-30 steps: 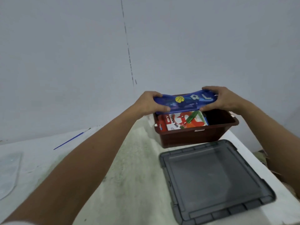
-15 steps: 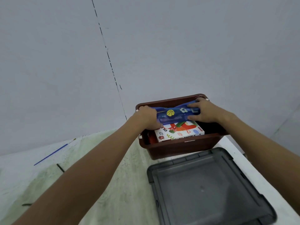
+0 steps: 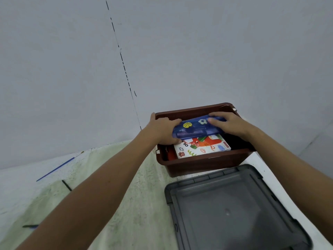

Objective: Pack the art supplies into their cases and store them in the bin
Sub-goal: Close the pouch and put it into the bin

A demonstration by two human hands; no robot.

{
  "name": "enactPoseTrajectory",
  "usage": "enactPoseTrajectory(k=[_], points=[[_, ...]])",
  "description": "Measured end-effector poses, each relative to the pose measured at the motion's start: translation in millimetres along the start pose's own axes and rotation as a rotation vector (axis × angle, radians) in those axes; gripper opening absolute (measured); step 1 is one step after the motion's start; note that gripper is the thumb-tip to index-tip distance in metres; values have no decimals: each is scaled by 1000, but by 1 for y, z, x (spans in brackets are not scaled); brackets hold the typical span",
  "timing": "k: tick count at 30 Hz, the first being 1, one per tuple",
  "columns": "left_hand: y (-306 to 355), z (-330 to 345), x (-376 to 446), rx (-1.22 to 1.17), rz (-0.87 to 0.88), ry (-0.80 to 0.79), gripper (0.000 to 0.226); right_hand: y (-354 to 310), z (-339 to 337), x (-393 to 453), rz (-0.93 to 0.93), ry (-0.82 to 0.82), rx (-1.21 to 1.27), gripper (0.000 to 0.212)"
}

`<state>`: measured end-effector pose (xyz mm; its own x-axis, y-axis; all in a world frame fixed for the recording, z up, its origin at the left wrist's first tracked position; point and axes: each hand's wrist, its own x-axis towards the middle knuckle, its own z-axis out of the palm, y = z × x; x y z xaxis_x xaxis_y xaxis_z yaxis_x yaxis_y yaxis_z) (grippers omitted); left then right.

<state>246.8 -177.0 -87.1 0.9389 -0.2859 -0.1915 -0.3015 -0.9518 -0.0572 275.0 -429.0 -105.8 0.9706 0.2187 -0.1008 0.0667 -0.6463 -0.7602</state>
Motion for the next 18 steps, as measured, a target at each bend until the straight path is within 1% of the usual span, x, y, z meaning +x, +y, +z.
enactPoseTrajectory(k=[2, 4, 5, 6, 8, 9, 10, 12, 14, 16, 18], points=[[2, -3, -1, -69, 13, -31, 59, -1, 0, 3, -13, 46, -40, 39], [4, -3, -1, -78, -2, -6, 50, -1, 1, 4, -26, 45, -72, 43], [5, -2, -1, -57, -10, 13, 51, -1, 3, 4, -29, 33, -118, 47], [6, 1, -1, -30, -10, 23, 54, -1, 5, 4, -30, 29, -215, 51], [6, 8, -2, 22, 5, -5, 58, 2, 12, 7, -40, 71, -438, 55], [7, 11, -2, 56, 10, -25, 59, 2, 13, 7, -49, 80, -500, 55], [7, 13, -2, 96, 4, -43, 61, 2, 12, 7, -53, 52, -513, 55], [9, 16, -2, 157, -35, -80, 67, 2, 8, 5, -16, -69, -419, 58], [15, 15, -1, 165, -69, -127, 74, 2, 2, 0, 16, -161, -362, 61], [18, 12, -2, 147, -80, -167, 79, -1, 0, -6, 24, -163, -389, 63], [16, 7, -3, 58, -70, -167, 80, -5, 1, -11, -30, -94, -394, 62]])
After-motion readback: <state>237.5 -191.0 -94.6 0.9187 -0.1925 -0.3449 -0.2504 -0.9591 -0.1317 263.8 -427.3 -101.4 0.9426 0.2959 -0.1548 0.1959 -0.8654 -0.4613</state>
